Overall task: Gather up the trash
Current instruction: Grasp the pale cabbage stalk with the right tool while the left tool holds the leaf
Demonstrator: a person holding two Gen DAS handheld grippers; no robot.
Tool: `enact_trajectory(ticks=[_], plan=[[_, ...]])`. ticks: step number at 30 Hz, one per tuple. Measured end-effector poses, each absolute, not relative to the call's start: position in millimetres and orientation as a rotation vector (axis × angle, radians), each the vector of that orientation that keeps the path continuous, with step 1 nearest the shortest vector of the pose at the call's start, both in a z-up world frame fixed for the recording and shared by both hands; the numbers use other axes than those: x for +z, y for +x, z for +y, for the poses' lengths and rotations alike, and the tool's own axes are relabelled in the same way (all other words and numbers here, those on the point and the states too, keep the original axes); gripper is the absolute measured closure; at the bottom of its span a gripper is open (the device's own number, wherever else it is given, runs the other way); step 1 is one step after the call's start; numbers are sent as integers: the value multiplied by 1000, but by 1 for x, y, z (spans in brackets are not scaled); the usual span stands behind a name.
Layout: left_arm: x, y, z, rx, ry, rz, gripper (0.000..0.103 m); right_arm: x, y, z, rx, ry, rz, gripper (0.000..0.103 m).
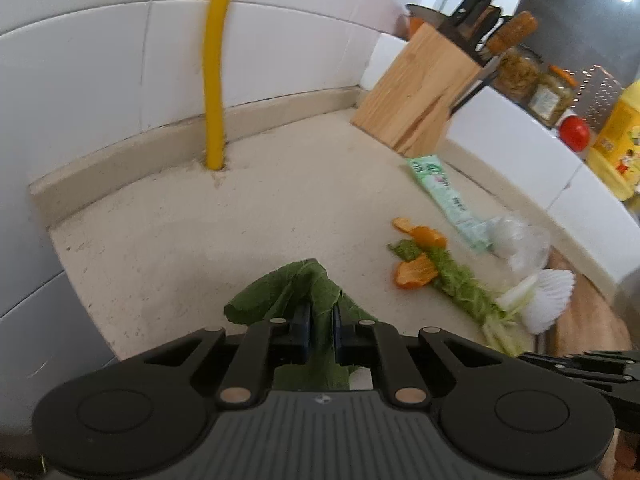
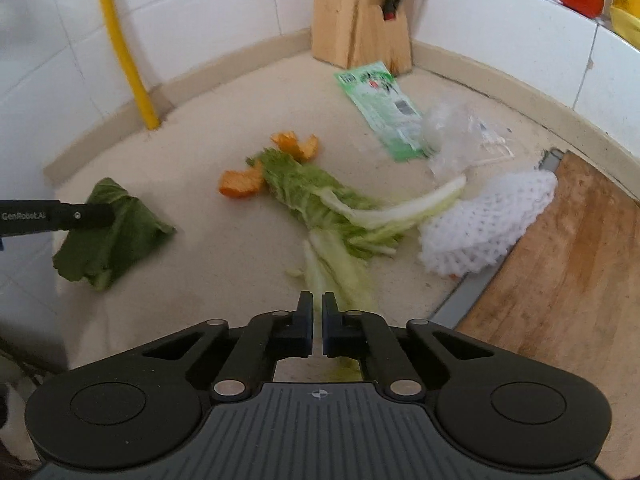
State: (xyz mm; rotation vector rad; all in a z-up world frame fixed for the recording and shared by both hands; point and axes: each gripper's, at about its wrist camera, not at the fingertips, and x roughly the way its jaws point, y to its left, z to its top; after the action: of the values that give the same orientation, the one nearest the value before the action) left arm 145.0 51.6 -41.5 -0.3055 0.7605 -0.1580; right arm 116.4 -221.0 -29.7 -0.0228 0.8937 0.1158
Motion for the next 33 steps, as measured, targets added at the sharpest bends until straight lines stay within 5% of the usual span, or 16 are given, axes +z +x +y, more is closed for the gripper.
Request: enact_trajectory(ticks=[5, 8, 9, 20, 21, 25, 29, 33], plan=[[-50, 151, 54, -112, -285, 772, 75, -28, 120, -218, 122, -52, 877, 81], [-54, 151, 55, -69, -265, 769, 62, -28, 117, -219, 94, -85, 849, 28], [-56, 152, 54, -59, -261, 771, 59, -28, 115, -220, 89, -94, 829, 25], [-70, 176, 33, -42, -204, 805, 53, -52, 124, -230, 73, -103, 897, 38], [-70, 177, 29, -39, -184, 807, 56, -52, 124, -229, 72, -113, 898, 42], [-69, 173, 21, -71, -185, 819, 92, -49, 122, -227, 68, -127, 907, 71], [-64, 164, 21, -86, -208, 819, 99, -45, 119, -227, 77, -99, 914, 90], [-51, 153, 26, -115, -247, 795, 99, -39, 114, -224, 128, -25, 921, 92]])
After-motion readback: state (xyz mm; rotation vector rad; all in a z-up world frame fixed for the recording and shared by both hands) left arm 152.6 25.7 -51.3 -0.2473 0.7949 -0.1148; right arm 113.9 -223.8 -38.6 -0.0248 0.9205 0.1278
